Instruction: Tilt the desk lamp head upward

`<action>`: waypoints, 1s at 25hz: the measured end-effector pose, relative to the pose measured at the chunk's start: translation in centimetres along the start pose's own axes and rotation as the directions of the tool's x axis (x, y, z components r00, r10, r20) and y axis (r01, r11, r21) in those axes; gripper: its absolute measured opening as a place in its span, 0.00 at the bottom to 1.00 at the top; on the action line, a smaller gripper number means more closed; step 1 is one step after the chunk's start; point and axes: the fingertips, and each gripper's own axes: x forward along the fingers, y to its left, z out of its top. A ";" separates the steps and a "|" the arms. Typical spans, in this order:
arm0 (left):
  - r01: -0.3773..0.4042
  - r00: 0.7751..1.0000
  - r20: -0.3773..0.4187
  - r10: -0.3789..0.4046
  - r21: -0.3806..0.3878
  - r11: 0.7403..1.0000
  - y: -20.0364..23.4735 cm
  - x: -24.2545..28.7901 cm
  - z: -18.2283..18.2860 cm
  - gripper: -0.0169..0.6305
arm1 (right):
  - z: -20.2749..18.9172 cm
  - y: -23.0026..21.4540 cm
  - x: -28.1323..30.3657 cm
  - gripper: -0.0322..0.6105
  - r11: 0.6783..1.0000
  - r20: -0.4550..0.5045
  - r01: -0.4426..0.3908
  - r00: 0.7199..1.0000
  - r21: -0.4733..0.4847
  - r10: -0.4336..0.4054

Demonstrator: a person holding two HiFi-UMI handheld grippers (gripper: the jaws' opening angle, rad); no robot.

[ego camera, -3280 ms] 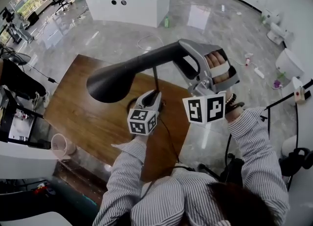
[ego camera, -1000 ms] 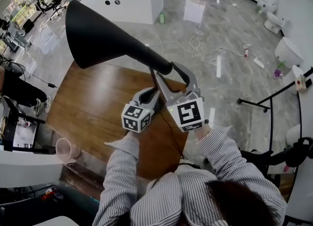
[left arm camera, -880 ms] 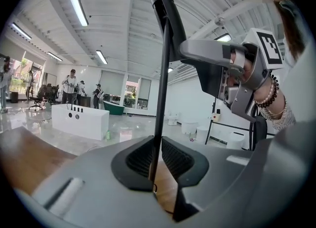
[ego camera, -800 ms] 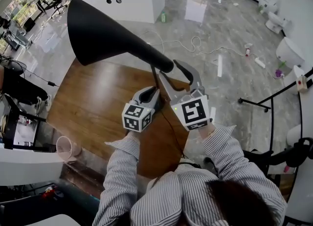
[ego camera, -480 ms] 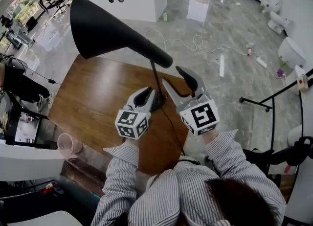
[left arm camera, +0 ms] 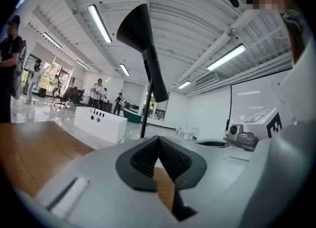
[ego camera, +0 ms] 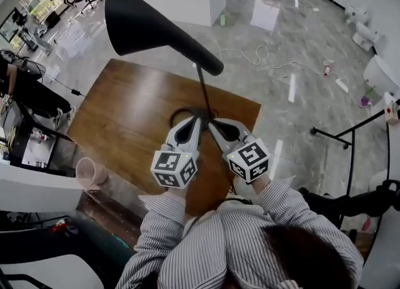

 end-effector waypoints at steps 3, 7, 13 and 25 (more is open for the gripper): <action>-0.010 1.000 -0.018 0.010 -0.008 1.000 -0.3 -0.6 -1.1 0.03 | -0.7 0.1 -0.1 0.05 1.000 -0.020 0.003 1.000 0.012 -0.003; -0.016 0.999 -0.042 0.016 -0.011 1.000 -0.4 -1.1 -2.0 0.03 | -1.2 0.0 0.0 0.05 0.999 -0.072 0.020 0.997 -0.034 -0.023; -0.013 0.998 -0.064 0.012 -0.021 1.000 -0.4 -1.4 -2.9 0.03 | -1.2 0.3 -0.1 0.05 0.999 -0.078 0.017 0.997 -0.035 -0.020; 0.015 0.997 -0.077 -0.017 -0.031 0.999 -0.8 -1.1 -3.2 0.03 | -1.3 -0.3 -0.9 0.05 0.999 -0.086 0.030 0.996 -0.024 -0.032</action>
